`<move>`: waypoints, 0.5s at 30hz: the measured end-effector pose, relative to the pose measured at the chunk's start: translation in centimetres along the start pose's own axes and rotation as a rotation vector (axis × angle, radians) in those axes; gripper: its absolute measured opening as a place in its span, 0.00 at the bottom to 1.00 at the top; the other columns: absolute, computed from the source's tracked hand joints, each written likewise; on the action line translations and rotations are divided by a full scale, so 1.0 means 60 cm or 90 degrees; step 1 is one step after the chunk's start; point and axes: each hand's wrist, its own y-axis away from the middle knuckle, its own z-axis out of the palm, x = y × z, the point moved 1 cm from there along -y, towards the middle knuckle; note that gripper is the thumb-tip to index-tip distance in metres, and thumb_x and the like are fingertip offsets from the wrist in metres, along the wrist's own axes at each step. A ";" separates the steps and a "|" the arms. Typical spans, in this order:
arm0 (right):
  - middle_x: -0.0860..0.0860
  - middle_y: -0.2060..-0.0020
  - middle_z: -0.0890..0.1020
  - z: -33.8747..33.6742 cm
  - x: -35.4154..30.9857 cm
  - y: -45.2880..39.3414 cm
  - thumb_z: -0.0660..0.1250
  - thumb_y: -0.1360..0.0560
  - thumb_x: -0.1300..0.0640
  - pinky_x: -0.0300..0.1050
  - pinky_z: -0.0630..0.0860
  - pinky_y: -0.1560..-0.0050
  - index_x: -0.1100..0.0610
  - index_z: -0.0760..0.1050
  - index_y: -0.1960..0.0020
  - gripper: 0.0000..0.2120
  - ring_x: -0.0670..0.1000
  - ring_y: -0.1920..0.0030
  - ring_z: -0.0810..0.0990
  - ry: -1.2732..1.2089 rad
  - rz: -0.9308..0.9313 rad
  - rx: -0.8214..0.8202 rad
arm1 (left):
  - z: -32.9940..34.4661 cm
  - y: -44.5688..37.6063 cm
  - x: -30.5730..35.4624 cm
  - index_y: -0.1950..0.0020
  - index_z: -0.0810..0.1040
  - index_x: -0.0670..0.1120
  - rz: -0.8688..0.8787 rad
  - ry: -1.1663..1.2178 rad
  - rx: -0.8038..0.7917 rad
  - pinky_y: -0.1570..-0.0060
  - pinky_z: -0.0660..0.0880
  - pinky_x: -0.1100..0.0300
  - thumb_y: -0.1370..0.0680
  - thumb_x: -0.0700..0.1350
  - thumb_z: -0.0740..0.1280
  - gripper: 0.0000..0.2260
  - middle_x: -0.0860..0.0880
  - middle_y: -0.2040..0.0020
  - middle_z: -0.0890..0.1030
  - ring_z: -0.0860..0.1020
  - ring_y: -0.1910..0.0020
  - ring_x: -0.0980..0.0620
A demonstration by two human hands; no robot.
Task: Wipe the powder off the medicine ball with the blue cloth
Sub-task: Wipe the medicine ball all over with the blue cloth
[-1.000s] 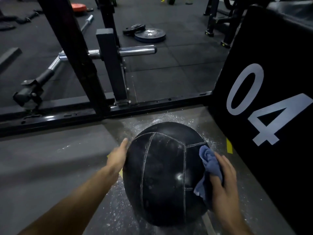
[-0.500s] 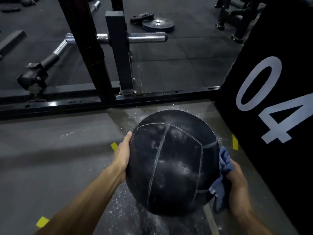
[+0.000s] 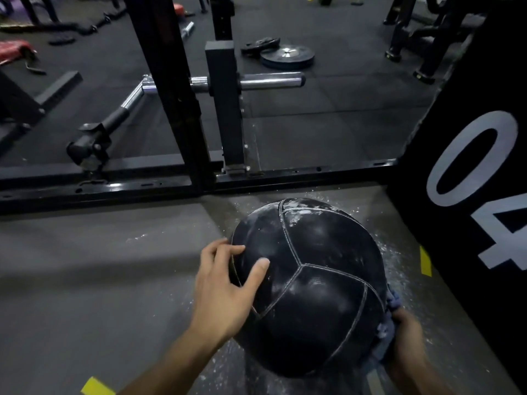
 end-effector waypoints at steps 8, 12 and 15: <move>0.57 0.60 0.79 -0.014 -0.144 0.087 0.64 0.29 0.52 0.56 0.73 0.51 0.53 0.81 0.54 0.09 0.58 0.59 0.77 0.097 -0.083 -0.020 | 0.028 -0.105 0.047 0.23 0.69 0.55 0.188 -0.111 -0.089 0.25 0.68 0.46 0.22 0.73 0.55 0.34 0.56 0.23 0.70 0.69 0.25 0.55; 0.60 0.57 0.82 0.005 -0.196 0.118 0.62 0.17 0.53 0.53 0.71 0.54 0.59 0.81 0.47 0.12 0.57 0.58 0.78 0.230 -0.172 -0.049 | 0.018 -0.064 0.039 0.29 0.74 0.56 0.193 -0.150 -0.051 0.30 0.72 0.48 0.24 0.75 0.57 0.32 0.57 0.31 0.73 0.73 0.31 0.54; 0.57 0.48 0.86 0.034 -0.225 0.146 0.61 0.15 0.53 0.53 0.77 0.49 0.54 0.81 0.42 0.11 0.57 0.48 0.84 0.243 -0.214 -0.092 | 0.006 -0.039 0.047 0.38 0.77 0.56 0.252 -0.176 -0.014 0.36 0.72 0.49 0.24 0.73 0.61 0.25 0.57 0.39 0.73 0.74 0.40 0.54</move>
